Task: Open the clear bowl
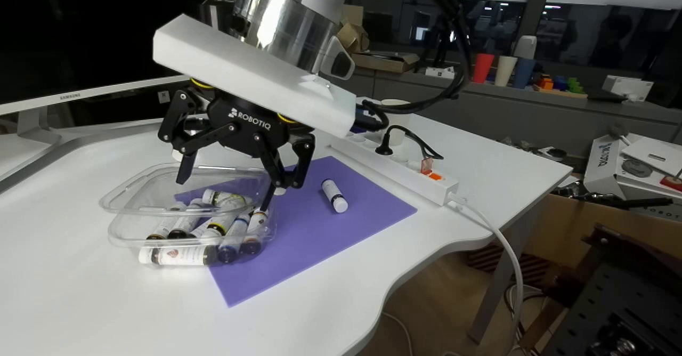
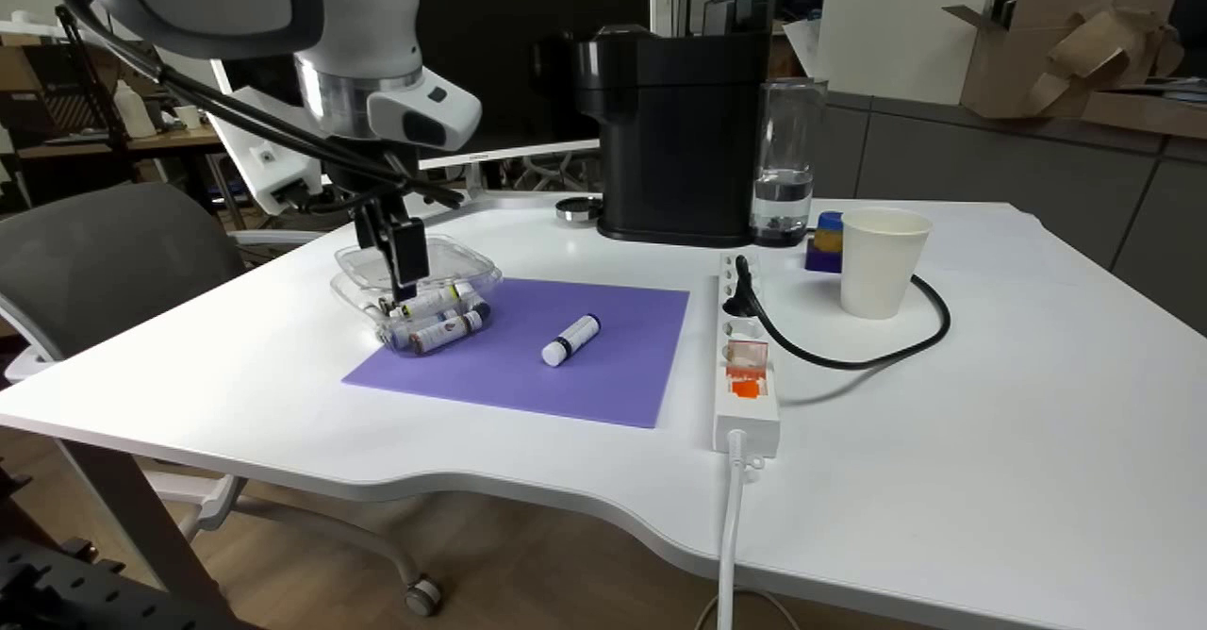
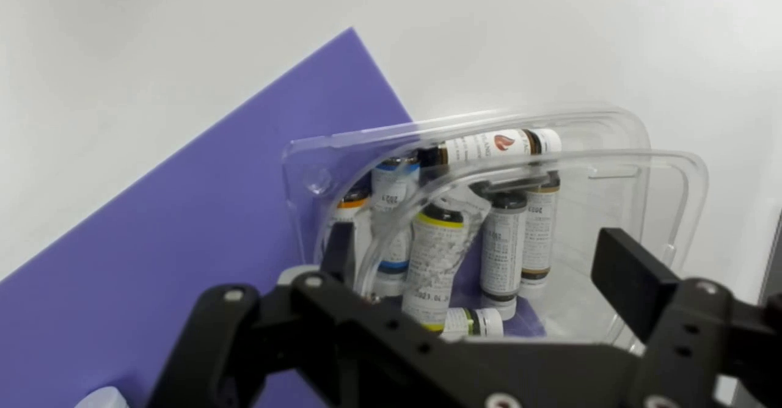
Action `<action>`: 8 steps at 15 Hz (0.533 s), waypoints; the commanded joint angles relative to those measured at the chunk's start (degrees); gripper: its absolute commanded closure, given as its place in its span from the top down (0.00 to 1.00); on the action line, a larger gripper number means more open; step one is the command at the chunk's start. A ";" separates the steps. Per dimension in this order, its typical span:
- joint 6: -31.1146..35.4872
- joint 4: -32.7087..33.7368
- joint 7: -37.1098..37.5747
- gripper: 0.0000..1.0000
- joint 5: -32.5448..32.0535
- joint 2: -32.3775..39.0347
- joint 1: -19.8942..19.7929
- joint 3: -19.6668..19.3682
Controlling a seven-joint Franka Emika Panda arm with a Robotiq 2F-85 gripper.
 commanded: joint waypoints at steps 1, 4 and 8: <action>1.79 1.82 -2.36 1.00 4.52 0.53 -2.00 2.05; 3.51 3.13 -4.65 1.00 8.24 0.88 -3.11 3.67; 4.81 5.23 -8.18 1.00 13.60 1.65 -4.75 5.95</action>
